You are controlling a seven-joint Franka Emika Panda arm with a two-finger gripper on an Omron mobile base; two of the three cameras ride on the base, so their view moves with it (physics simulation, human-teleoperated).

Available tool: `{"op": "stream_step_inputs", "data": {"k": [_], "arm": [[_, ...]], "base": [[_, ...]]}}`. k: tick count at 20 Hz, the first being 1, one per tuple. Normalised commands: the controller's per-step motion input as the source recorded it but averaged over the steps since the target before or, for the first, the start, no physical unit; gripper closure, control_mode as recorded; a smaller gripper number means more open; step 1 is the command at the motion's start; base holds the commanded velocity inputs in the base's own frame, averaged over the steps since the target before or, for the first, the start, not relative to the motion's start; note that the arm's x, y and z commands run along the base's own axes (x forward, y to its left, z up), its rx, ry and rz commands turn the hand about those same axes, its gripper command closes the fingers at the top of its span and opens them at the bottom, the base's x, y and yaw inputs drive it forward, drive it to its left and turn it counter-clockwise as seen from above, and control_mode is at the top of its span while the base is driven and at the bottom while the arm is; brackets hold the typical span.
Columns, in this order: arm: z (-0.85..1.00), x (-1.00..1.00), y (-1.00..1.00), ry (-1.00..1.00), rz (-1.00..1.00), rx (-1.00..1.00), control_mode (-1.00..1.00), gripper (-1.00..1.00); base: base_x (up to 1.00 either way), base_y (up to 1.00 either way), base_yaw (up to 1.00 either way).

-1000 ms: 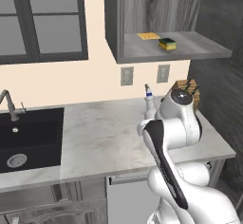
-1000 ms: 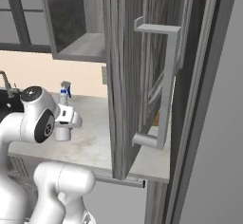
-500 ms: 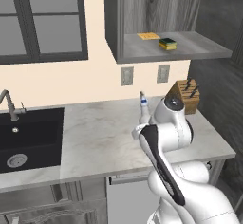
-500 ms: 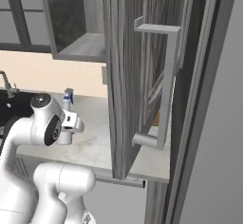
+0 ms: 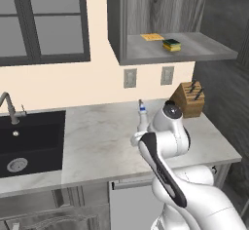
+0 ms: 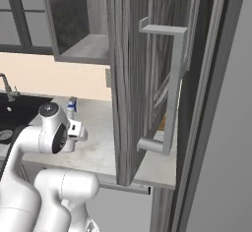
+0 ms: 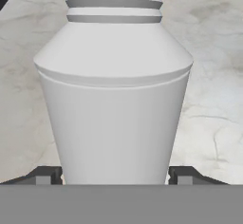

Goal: Pick the sponge and spray from the cabinet and place them on the counter.

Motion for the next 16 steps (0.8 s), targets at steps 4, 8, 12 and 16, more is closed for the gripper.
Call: {"op": "stream_step_inputs", "data": {"k": [4, 8, 12, 16], "arm": [[-0.22, 0.22, 0.13, -0.09, 0.02, 0.06, -1.00, 1.00], [-0.29, 0.27, 0.09, -0.14, 0.03, 0.06, -1.00, 1.00], [-0.27, 0.22, 0.04, -0.19, 0.04, 0.07, -1.00, 1.00], [-0.25, 0.19, 0.01, -0.21, 0.04, 0.07, -1.00, 1.00]], "base": [[0.00, 0.00, 0.00], [0.00, 0.00, 0.00], [0.00, 0.00, 0.00], [0.00, 0.00, 0.00]]}}
